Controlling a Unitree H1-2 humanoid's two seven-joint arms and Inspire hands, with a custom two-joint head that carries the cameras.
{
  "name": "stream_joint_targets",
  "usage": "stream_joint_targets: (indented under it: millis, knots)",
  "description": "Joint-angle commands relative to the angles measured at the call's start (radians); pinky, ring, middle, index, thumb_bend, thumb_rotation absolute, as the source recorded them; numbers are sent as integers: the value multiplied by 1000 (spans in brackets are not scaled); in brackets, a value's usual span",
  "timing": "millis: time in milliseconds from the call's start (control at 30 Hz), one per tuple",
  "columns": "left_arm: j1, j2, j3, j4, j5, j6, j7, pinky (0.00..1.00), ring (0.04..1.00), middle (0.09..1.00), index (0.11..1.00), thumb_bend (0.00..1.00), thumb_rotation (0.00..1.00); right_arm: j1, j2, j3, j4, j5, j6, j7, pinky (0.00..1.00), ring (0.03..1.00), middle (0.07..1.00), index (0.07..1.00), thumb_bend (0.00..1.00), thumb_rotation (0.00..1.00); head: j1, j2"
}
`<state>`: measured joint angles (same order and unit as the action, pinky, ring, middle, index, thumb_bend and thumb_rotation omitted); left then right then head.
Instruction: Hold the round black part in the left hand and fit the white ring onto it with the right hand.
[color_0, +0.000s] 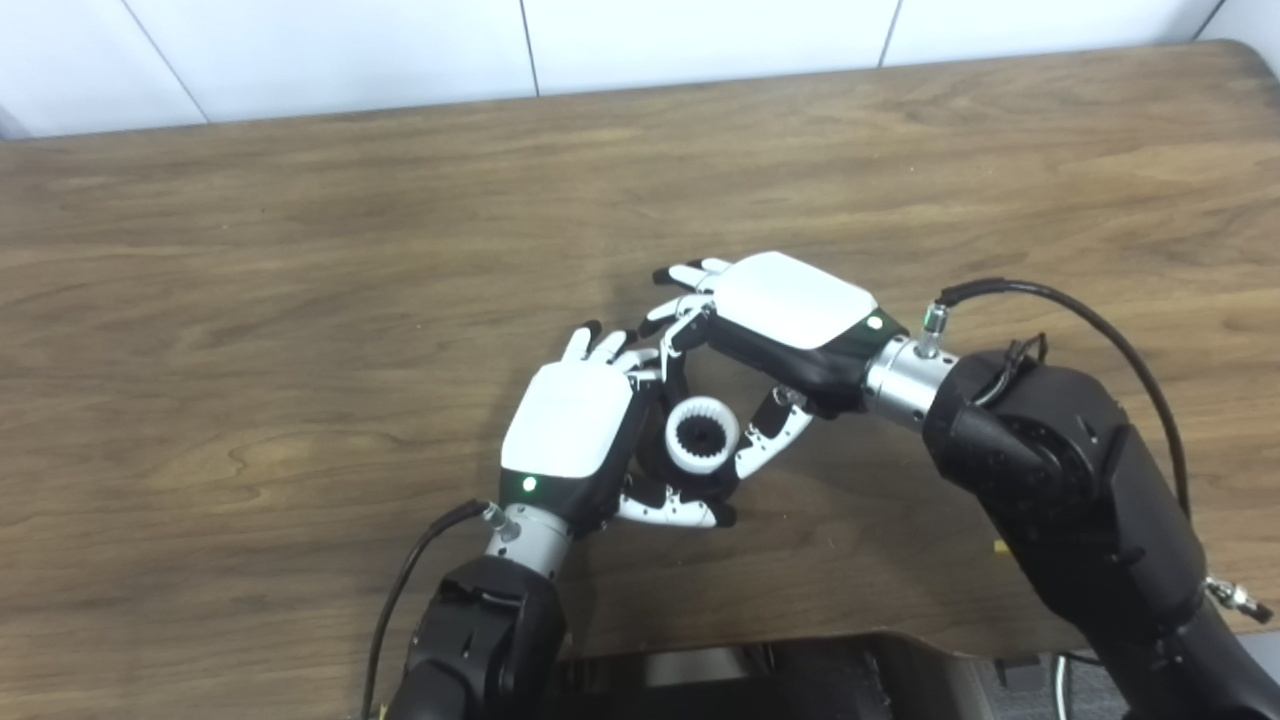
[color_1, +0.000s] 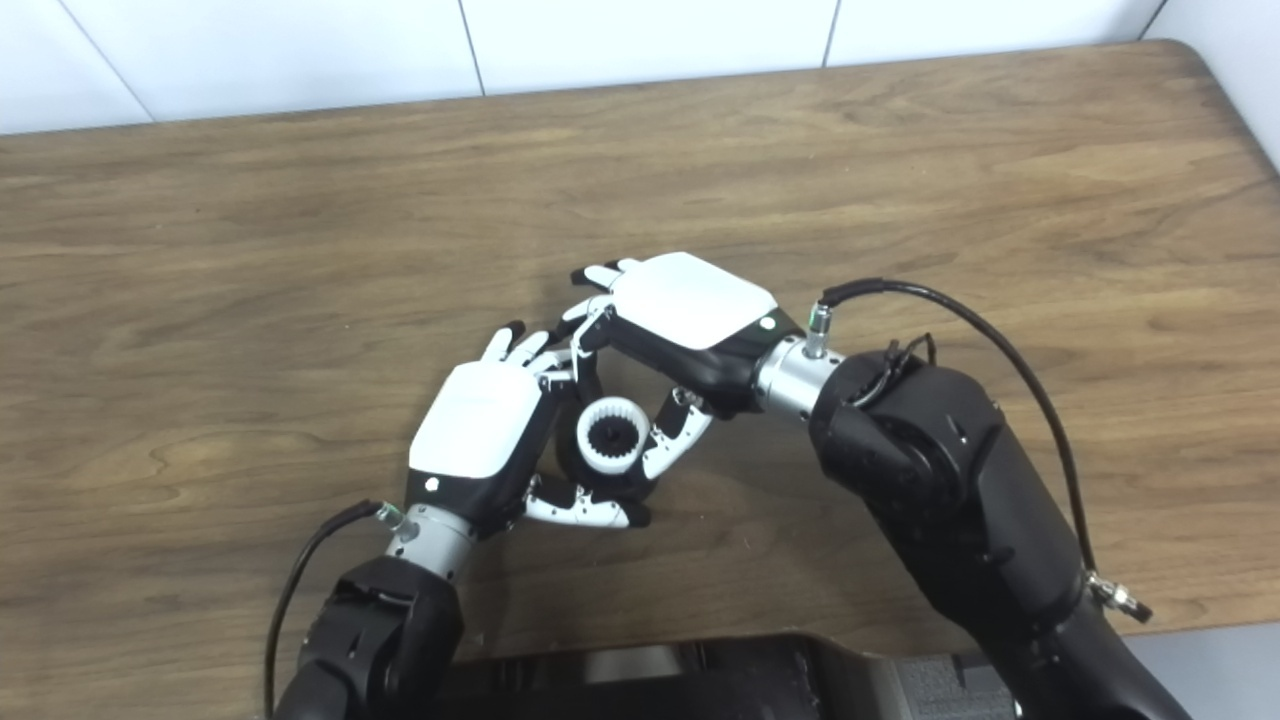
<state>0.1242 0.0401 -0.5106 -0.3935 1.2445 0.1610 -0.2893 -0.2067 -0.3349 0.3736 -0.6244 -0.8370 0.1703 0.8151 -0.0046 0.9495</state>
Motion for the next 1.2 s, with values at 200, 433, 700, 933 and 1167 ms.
stream_joint_targets:
  millis: [200,433,700,933,1167]
  knots:
    - [-1,-4,-10,3,6,-10,-4,1000,926,822,485,521,58,-11,4,-3,-8,1,-26,-26,965,972,838,484,524,133,0,1]
    - [0,-5,-8,-3,0,-8,-13,1000,927,823,485,521,57,-8,7,-3,-4,-1,-26,-25,957,971,837,484,524,132,-4,4]
    - [0,-4,-10,-5,10,-8,-14,1000,927,822,485,521,58,-9,7,-7,-11,-4,-25,-19,955,965,836,487,525,137,-4,4]
    - [1,-2,-11,-6,11,-10,-12,1000,922,820,485,521,59,-23,8,-10,-27,-5,1,17,993,989,861,492,525,151,-4,4]
    - [-1,1,-10,-3,10,-11,-13,1000,920,821,485,521,58,-29,11,-9,-28,-21,10,34,992,994,875,617,995,243,-17,1]
